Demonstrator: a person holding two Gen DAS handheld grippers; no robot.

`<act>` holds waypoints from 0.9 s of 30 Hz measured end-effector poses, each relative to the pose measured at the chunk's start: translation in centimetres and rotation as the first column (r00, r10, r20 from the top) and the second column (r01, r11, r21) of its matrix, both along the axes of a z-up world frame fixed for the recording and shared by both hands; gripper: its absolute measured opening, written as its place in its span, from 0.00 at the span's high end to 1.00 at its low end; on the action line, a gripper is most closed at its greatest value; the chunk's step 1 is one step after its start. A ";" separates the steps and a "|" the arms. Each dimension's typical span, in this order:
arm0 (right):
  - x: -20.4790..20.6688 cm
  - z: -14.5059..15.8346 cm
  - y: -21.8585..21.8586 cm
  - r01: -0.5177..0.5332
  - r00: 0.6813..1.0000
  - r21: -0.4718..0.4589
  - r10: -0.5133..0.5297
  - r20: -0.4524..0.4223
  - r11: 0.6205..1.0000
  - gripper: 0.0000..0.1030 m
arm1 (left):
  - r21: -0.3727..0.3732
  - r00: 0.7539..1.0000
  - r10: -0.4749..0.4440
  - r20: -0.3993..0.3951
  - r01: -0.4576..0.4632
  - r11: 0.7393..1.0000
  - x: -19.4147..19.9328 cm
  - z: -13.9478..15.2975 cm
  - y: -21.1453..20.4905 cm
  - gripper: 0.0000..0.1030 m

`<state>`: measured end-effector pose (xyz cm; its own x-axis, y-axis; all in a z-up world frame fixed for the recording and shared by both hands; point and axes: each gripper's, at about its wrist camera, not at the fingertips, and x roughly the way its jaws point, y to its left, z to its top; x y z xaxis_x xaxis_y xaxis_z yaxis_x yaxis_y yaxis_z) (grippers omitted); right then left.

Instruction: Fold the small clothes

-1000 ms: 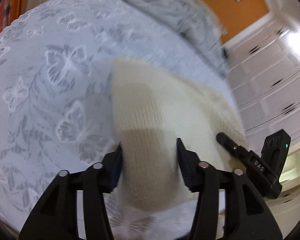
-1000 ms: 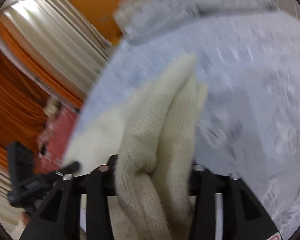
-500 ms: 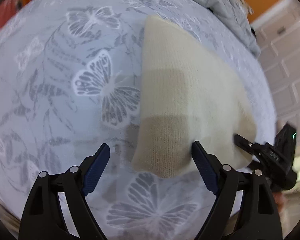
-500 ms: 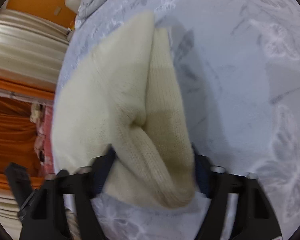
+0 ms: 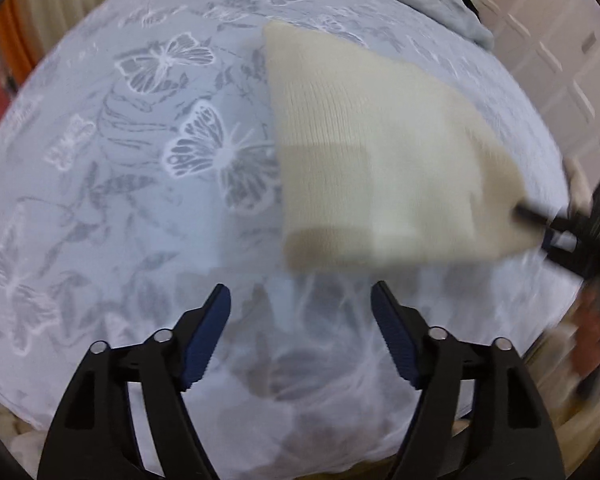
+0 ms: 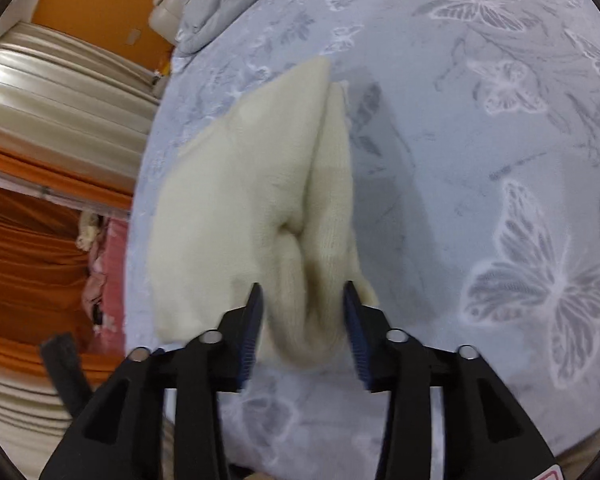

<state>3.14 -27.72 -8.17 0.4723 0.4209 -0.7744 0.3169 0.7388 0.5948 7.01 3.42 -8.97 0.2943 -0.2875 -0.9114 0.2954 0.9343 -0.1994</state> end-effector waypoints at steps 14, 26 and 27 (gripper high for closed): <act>4.1 11.8 6.3 -0.105 0.934 -0.152 0.149 0.324 0.983 0.87 | -0.006 0.976 0.217 -0.002 -0.217 0.976 3.1 -2.4 1.3 0.67; 2.8 2.2 2.0 -0.001 0.999 -0.209 0.010 0.040 0.978 0.77 | 0.010 0.978 0.207 0.040 -0.207 0.978 2.0 0.8 1.7 0.70; 3.0 2.6 2.3 -0.005 0.998 -0.222 0.018 0.054 0.975 0.77 | -0.004 0.979 0.196 0.051 -0.196 0.981 1.8 1.6 1.3 0.66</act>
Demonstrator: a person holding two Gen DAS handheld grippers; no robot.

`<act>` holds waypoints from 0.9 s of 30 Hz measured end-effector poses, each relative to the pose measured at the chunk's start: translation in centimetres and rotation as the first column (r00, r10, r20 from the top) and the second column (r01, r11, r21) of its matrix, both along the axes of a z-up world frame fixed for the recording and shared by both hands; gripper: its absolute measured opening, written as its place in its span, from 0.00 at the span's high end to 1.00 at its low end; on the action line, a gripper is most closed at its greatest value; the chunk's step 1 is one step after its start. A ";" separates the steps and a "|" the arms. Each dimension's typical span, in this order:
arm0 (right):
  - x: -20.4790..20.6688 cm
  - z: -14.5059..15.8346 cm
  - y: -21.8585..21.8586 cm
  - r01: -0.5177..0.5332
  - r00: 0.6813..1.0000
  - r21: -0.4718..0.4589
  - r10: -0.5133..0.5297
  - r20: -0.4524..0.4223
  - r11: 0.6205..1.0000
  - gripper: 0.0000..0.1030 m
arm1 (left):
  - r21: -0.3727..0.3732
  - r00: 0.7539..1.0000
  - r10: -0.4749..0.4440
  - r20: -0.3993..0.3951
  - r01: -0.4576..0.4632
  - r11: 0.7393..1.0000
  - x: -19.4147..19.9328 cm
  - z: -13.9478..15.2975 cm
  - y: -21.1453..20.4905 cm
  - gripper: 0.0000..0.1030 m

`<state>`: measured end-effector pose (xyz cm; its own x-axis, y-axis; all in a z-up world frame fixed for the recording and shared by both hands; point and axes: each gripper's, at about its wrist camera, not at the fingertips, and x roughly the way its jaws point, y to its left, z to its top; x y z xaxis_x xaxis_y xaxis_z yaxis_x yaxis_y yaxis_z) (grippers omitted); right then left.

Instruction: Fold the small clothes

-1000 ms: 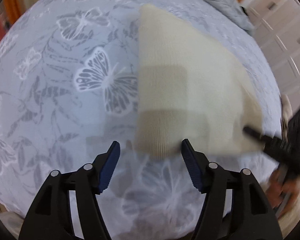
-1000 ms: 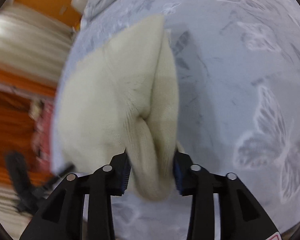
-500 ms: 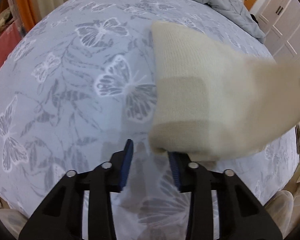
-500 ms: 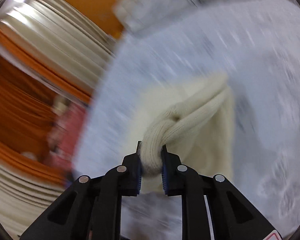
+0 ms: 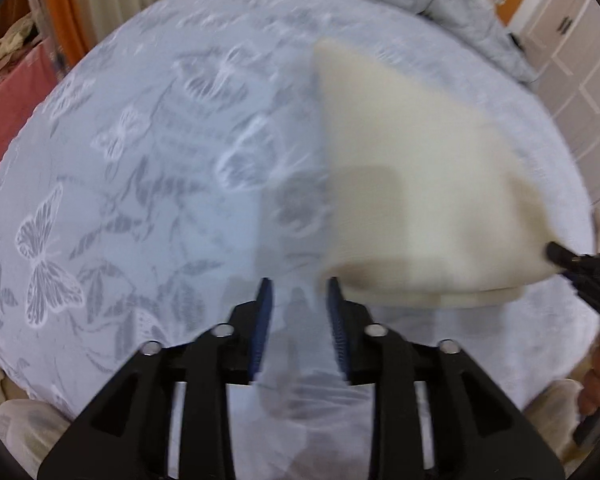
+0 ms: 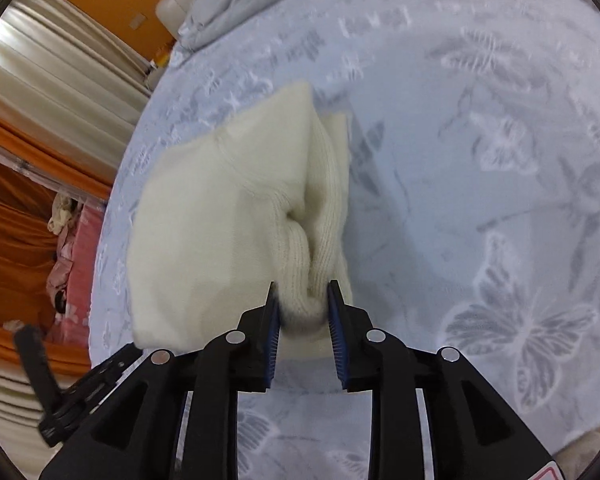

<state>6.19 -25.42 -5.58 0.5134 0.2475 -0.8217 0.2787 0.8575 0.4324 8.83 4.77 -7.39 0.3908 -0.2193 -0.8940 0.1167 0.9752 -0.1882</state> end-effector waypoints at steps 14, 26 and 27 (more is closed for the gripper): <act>-1.6 -4.3 -0.6 -0.046 0.996 0.029 0.048 -0.070 0.999 0.85 | 0.076 0.996 -0.092 0.013 0.091 0.993 1.1 1.5 -5.5 0.53; 3.1 -4.0 0.2 -0.028 0.998 -0.036 0.026 -0.057 0.999 0.22 | -0.004 0.999 -0.040 0.036 0.040 0.999 2.6 1.6 -4.4 0.07; 4.0 -5.1 0.0 -0.017 0.996 0.014 0.018 -0.089 1.000 0.22 | -0.046 0.999 -0.034 0.035 0.036 0.998 3.1 1.5 -4.1 0.06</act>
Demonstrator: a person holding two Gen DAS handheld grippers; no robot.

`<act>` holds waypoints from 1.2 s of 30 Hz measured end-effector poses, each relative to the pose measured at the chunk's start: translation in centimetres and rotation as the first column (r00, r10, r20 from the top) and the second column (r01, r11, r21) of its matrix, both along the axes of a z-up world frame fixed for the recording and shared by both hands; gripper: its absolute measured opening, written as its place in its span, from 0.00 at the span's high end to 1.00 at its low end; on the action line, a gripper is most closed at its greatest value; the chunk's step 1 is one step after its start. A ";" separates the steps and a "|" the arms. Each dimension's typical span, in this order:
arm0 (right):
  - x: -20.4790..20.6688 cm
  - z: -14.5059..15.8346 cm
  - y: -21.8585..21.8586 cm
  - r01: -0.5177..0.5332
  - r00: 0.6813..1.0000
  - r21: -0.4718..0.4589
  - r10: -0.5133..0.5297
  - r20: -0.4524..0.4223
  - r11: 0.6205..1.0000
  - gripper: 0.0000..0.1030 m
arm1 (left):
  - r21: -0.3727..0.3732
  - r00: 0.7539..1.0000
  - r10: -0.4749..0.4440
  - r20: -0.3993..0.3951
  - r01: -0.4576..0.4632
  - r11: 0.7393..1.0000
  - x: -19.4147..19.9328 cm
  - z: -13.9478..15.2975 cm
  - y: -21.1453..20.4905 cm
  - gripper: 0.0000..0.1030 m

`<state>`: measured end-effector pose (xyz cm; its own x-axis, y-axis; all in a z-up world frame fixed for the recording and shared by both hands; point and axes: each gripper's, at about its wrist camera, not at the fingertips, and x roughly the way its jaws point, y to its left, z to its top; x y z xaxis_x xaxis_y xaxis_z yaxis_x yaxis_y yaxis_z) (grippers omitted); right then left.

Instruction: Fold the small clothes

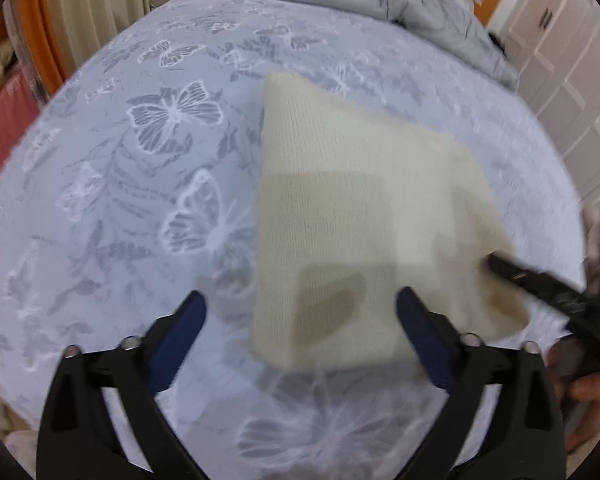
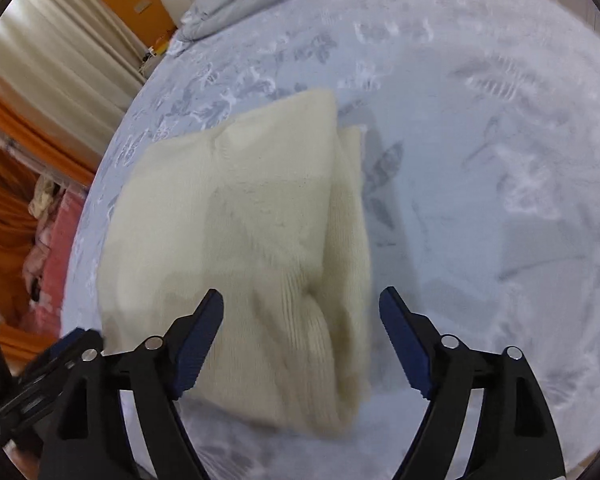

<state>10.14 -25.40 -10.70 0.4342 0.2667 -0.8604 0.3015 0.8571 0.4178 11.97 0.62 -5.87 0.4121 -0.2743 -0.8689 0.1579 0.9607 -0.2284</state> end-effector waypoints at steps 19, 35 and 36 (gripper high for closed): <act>-2.5 -1.3 3.3 0.012 1.000 0.136 -0.014 0.015 0.991 0.52 | 0.032 0.983 -0.015 -0.184 0.021 0.999 1.2 -3.8 2.6 0.54; -6.0 3.9 6.6 -0.085 0.996 -0.128 0.088 0.018 0.988 0.97 | 0.158 0.998 -0.007 -0.067 0.018 0.987 -3.6 -2.0 2.8 0.45; -6.7 5.0 6.9 -0.081 0.995 -0.155 0.088 0.037 0.985 0.97 | 0.167 0.998 -0.014 -0.055 0.023 0.986 -3.7 -1.6 2.7 0.45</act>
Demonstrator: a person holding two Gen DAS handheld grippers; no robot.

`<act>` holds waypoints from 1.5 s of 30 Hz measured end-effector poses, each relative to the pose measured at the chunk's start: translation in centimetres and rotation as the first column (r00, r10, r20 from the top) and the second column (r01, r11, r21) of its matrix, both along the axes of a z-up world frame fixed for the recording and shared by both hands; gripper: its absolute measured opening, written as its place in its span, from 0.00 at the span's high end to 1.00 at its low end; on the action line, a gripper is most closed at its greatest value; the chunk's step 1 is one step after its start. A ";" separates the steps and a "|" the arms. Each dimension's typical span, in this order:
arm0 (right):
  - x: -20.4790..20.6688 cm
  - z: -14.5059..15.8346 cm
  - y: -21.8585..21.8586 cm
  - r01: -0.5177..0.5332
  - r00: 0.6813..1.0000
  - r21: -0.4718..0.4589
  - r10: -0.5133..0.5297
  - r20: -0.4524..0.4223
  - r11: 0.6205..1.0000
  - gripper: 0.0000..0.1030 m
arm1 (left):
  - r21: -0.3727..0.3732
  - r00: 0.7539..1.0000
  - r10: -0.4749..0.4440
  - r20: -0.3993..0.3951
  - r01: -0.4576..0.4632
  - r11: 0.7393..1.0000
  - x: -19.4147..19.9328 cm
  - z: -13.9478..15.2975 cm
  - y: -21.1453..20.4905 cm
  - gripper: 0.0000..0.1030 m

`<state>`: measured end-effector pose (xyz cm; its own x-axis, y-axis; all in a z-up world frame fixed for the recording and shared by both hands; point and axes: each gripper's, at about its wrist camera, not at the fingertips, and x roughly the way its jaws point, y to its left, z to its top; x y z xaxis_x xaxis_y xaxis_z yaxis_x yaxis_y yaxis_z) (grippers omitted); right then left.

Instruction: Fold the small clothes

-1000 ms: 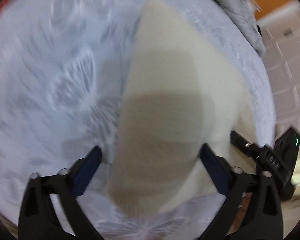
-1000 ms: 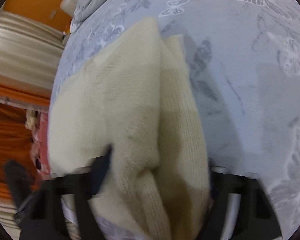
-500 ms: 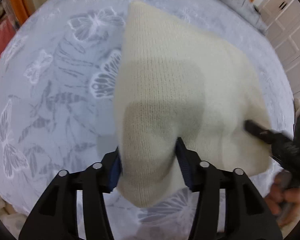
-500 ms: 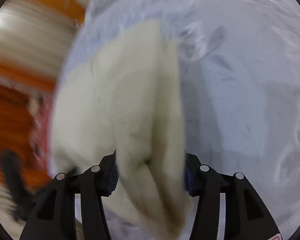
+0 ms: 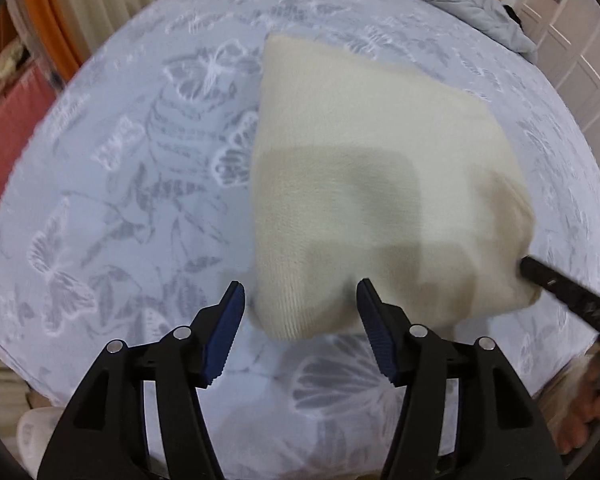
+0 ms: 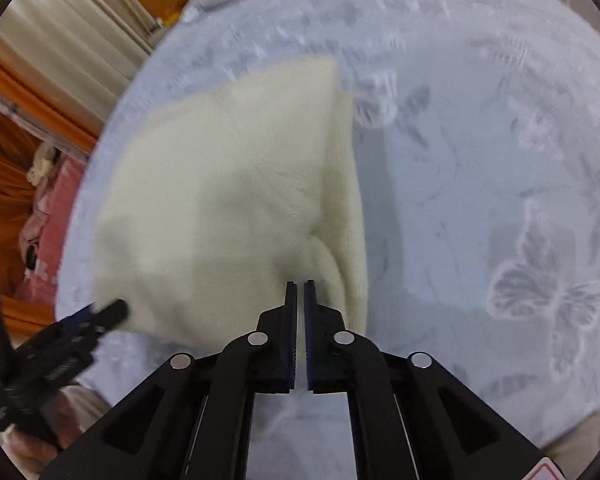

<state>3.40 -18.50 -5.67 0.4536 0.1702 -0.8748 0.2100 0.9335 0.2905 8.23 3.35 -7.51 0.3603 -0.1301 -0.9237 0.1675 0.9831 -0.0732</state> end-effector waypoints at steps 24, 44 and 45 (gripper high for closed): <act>-14.9 -2.6 3.7 0.136 0.985 -0.289 -0.098 0.142 0.948 0.26 | 0.080 0.978 0.019 0.207 -0.037 0.996 -12.4 -0.5 -1.0 0.16; -11.2 -0.4 4.8 0.112 0.984 -0.304 -0.063 0.169 0.946 0.23 | 0.097 0.969 0.008 0.247 -0.033 0.995 -10.4 0.4 -1.1 0.16; -10.9 -0.3 5.0 0.109 0.985 -0.314 -0.059 0.164 0.943 0.23 | 0.100 0.970 0.010 0.242 -0.035 0.994 -9.9 0.8 -1.2 0.16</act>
<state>-7.46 -13.52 -5.96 0.5846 -0.1519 -0.7969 0.2686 0.9632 0.0134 -1.68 2.20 -6.73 0.5752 -0.0287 -0.8175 0.1455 0.9870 0.0677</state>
